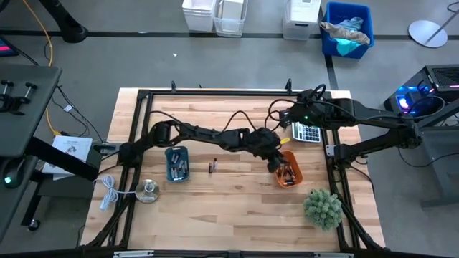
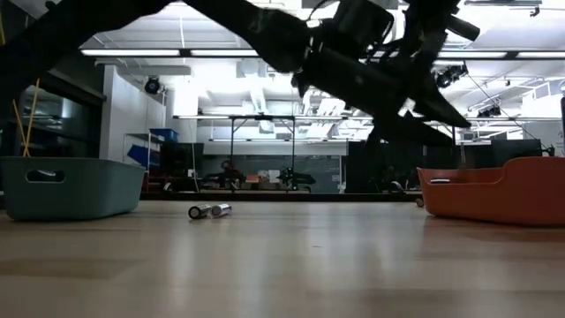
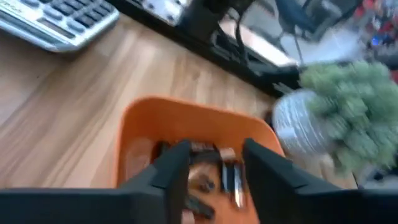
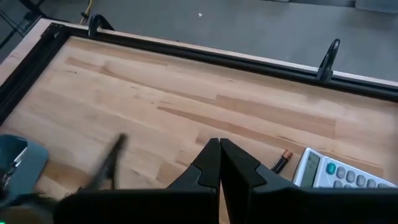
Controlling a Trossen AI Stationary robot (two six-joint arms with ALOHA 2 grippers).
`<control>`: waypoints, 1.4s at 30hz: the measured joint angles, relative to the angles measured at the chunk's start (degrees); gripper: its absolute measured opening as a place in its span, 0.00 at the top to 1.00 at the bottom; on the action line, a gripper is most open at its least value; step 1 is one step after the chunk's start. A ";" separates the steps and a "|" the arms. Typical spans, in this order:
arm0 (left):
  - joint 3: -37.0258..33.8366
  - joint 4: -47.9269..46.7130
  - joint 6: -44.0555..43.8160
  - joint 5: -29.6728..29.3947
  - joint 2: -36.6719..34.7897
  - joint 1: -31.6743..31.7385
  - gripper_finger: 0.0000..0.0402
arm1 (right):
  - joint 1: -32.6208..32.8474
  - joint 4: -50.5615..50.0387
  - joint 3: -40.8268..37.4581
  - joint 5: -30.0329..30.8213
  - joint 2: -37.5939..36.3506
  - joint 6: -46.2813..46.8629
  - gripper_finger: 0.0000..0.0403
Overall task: Sort batteries
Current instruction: Put the black battery into the orange bin
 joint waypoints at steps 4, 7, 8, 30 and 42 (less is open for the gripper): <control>0.34 -7.76 1.94 3.58 -3.12 1.27 0.53 | -0.87 0.10 0.00 0.96 0.00 -0.01 1.00; -0.03 -15.32 2.72 6.72 -4.92 3.30 0.49 | -3.07 0.12 0.00 0.45 -0.01 0.10 1.00; -0.61 -18.69 3.60 7.07 -5.82 3.93 0.48 | -4.21 0.04 0.00 -0.85 -0.01 0.14 1.00; -50.47 -3.07 -5.79 -13.95 -55.31 6.34 0.48 | -27.09 -2.76 0.02 -25.96 37.67 -17.71 0.74; -53.47 -4.11 -4.51 -13.05 -56.30 5.79 0.48 | -28.45 -1.72 0.00 -23.65 42.93 -10.65 0.69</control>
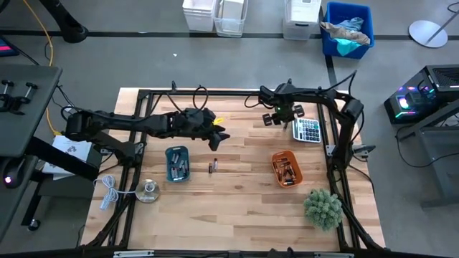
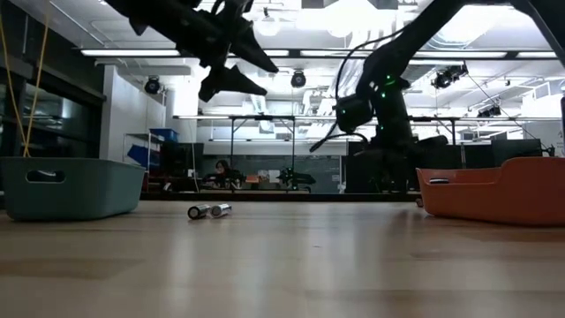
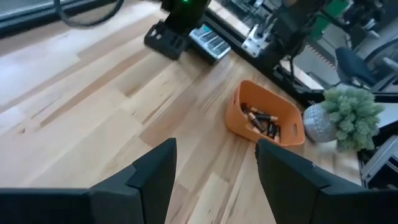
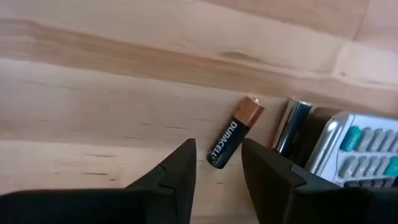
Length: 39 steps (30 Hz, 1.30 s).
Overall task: Sort batteries
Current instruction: Put the black battery into the orange bin
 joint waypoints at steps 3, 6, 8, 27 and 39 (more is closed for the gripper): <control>0.06 -0.12 1.04 0.14 -0.07 0.00 0.48 | -0.83 -0.16 0.00 -1.00 0.90 1.51 0.69; 0.06 -0.17 2.07 1.17 0.01 0.00 0.48 | -1.71 -0.39 0.00 -1.06 1.88 3.07 0.69; 0.06 -0.18 2.53 1.24 -0.01 0.00 0.48 | -2.16 -0.34 0.00 -1.30 2.54 3.74 0.69; 0.04 -1.05 3.62 6.01 -1.00 0.04 0.48 | -2.19 6.26 0.22 -12.31 6.89 -5.13 0.80; 0.13 9.85 9.09 8.70 -20.61 2.35 0.48 | 6.89 8.39 4.87 -17.67 5.39 -19.41 0.92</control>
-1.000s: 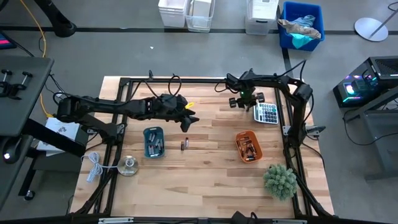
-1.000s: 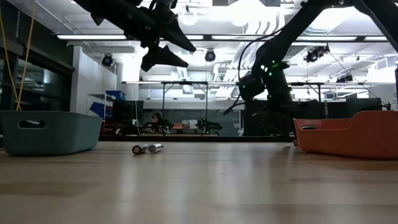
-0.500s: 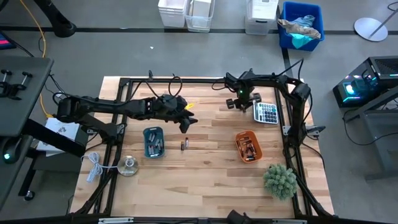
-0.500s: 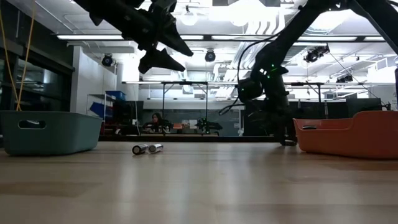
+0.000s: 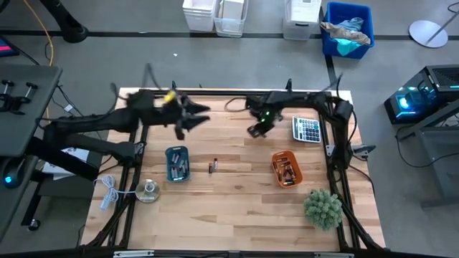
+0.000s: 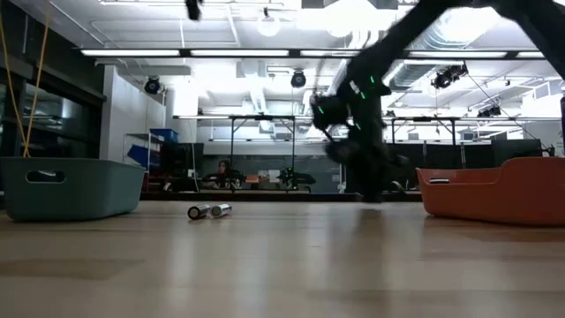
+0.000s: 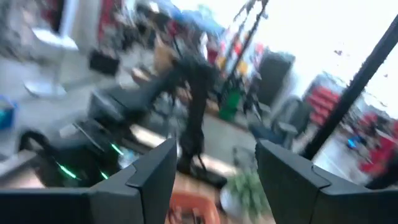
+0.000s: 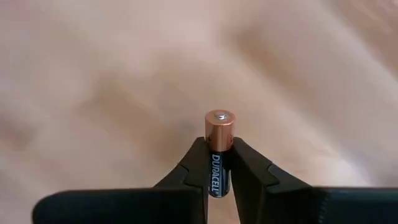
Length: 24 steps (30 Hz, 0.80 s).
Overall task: Sort batteries
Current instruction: Put the black battery into the orange bin
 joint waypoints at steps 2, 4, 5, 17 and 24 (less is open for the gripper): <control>0.00 -0.48 0.53 -2.81 -3.14 0.08 0.48 | 3.14 -0.27 1.12 -1.24 -2.56 -3.37 0.92; 0.00 -0.56 0.61 -4.86 -5.21 0.11 0.48 | 6.19 -2.08 1.71 -2.51 -6.06 -5.50 0.92; 0.00 -0.78 0.62 -5.31 -5.92 0.12 0.48 | 7.67 -2.62 1.71 -2.72 -7.74 -5.96 0.92; -0.02 -0.85 1.50 -6.87 -3.28 0.08 0.48 | 36.12 -14.65 -9.39 -8.20 -27.77 17.50 0.92; -0.02 1.04 1.45 -6.85 -0.72 0.50 0.48 | 40.83 -6.70 -23.80 0.28 -33.46 38.72 0.92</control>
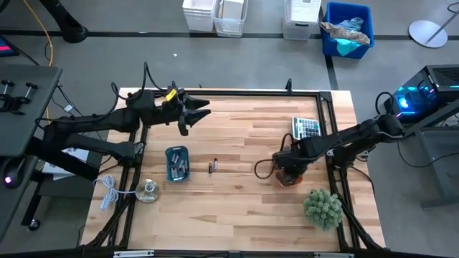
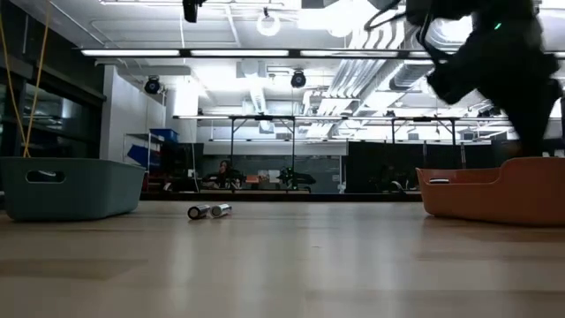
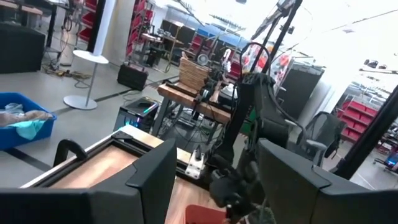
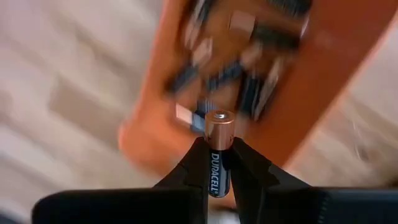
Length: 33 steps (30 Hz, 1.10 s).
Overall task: Sort batteries
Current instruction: Put the black battery into the orange bin, then move the calculator to the top center of the table
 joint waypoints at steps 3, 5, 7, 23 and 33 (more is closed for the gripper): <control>0.00 1.14 -1.32 0.01 0.55 0.45 0.48 | -2.07 3.52 -1.86 2.61 -0.14 1.86 0.87; 0.00 1.12 -2.56 0.01 0.56 0.81 0.48 | -3.18 2.93 -2.09 2.66 0.15 1.46 0.80; 0.00 1.12 -3.10 0.01 0.51 1.06 0.48 | -4.23 1.01 -1.85 2.69 0.21 0.84 0.73; 0.00 1.52 -3.50 0.03 0.18 1.07 0.48 | -37.06 -5.53 7.34 24.90 1.80 -11.69 0.55; 0.00 1.44 -2.53 0.05 0.18 1.07 0.48 | -40.50 0.78 5.95 24.08 12.92 -10.23 0.54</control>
